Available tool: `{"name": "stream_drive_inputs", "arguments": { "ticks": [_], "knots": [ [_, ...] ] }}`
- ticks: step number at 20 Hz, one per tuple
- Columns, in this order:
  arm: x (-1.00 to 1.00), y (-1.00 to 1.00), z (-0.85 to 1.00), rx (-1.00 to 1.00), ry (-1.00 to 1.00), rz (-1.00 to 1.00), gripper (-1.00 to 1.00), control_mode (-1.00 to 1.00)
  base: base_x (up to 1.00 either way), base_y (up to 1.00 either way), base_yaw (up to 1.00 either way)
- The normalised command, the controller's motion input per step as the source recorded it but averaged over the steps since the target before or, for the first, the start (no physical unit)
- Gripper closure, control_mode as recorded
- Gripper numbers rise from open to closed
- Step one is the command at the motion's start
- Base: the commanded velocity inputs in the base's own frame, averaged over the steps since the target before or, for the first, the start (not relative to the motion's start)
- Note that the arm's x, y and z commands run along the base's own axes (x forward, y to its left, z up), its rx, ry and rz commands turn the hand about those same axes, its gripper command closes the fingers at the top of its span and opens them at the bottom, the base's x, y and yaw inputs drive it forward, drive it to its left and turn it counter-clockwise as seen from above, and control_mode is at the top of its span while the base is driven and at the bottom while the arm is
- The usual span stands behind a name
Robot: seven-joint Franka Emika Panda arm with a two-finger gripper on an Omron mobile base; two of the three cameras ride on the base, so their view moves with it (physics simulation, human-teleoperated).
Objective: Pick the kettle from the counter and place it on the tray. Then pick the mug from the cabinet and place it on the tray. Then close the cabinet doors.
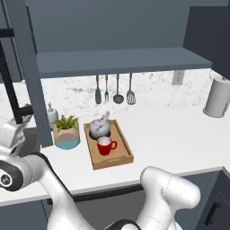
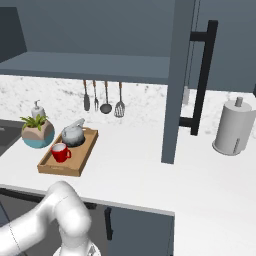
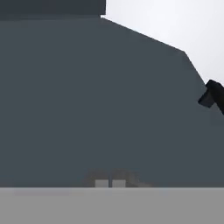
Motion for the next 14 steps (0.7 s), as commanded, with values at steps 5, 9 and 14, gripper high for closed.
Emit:
{"name": "stream_drive_inputs", "arguments": {
  "ticks": [5, 9, 14],
  "knots": [
    [0.01, -0.97, 0.28, 0.05, 0.3, 0.13, 1.0, -1.0, 0.0, 0.0, 0.0],
    [0.36, -0.98, 0.5, 0.0, 0.6, 0.09, 1.0, -1.0, 0.0, 0.0, 0.0],
    [0.74, -0.79, 0.54, -0.03, 0.74, 0.13, 1.0, -1.0, 0.0, 0.0, 0.0]
  ]
}}
